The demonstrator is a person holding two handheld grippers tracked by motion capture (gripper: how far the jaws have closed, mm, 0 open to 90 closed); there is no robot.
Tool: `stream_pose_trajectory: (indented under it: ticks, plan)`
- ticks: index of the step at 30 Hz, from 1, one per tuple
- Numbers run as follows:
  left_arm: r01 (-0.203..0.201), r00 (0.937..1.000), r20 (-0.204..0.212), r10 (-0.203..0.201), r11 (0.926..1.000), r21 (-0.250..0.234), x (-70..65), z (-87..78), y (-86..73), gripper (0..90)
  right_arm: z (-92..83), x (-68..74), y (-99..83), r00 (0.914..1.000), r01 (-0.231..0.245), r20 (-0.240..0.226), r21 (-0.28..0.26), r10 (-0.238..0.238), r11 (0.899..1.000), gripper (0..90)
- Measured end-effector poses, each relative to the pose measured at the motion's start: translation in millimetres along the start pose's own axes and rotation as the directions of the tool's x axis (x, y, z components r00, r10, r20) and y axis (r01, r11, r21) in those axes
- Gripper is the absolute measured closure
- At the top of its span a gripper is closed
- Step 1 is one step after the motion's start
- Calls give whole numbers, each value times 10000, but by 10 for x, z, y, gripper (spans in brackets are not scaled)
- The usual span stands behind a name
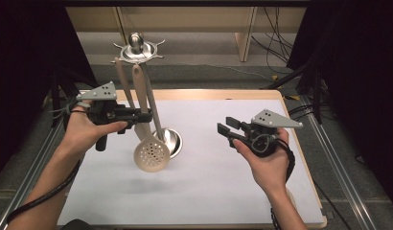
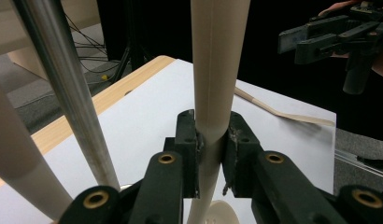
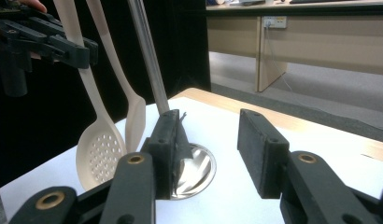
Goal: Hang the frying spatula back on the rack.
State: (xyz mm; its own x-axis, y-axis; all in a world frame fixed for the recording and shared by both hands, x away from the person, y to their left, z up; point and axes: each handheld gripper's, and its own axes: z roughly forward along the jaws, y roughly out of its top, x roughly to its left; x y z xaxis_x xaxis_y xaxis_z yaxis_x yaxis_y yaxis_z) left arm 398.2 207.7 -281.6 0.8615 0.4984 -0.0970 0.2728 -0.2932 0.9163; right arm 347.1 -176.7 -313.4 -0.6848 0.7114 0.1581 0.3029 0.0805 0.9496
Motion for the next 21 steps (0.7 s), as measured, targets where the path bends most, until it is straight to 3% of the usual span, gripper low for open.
stream_pose_trajectory:
  ticks: [1,2,3,21]
  plan:
    - [-43,10000,16,43,10000,7,10,0,3,771,-1,-9,1,9997,234,93,-56,-233,9997,600]
    - [-43,10000,16,43,10000,7,10,0,3,771,-1,-9,1,9997,234,93,-56,-233,9997,600]
    - [-62,10000,27,62,10000,11,19,0,6,771,-12,19,2,9999,-90,123,110,89,9999,600]
    - [265,9996,-48,-265,9996,101,114,31,6,771,12,8,-5,9999,126,68,48,-127,9999,600]
